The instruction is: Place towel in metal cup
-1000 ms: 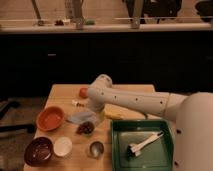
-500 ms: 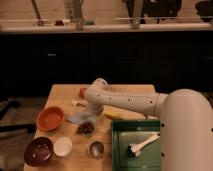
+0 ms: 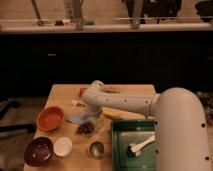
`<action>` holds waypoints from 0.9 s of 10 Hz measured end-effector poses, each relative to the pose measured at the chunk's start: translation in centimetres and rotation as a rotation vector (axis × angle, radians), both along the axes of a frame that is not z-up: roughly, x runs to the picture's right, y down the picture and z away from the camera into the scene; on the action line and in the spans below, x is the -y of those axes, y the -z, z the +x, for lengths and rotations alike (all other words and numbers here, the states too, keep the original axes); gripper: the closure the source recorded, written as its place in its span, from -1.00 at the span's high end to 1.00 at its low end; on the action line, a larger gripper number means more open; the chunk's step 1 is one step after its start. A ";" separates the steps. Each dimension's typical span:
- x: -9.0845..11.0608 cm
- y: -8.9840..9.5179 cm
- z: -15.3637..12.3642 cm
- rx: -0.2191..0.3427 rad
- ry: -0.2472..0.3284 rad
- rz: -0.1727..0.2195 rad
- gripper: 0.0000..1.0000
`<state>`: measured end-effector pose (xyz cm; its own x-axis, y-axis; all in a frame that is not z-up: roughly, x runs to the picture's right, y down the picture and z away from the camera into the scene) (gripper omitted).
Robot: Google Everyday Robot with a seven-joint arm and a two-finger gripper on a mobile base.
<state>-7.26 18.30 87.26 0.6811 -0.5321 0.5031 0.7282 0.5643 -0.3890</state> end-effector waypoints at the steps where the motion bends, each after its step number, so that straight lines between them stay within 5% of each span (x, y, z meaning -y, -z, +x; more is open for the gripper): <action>1: -0.4 -0.1 -0.2 -0.006 0.017 -0.006 0.60; 3: -0.9 -0.6 -0.3 -0.020 0.046 -0.014 0.55; 9: -0.6 -0.6 0.7 -0.043 0.078 -0.021 -0.58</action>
<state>-6.51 18.91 87.81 0.6591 -0.5740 0.4858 0.7520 0.4975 -0.4323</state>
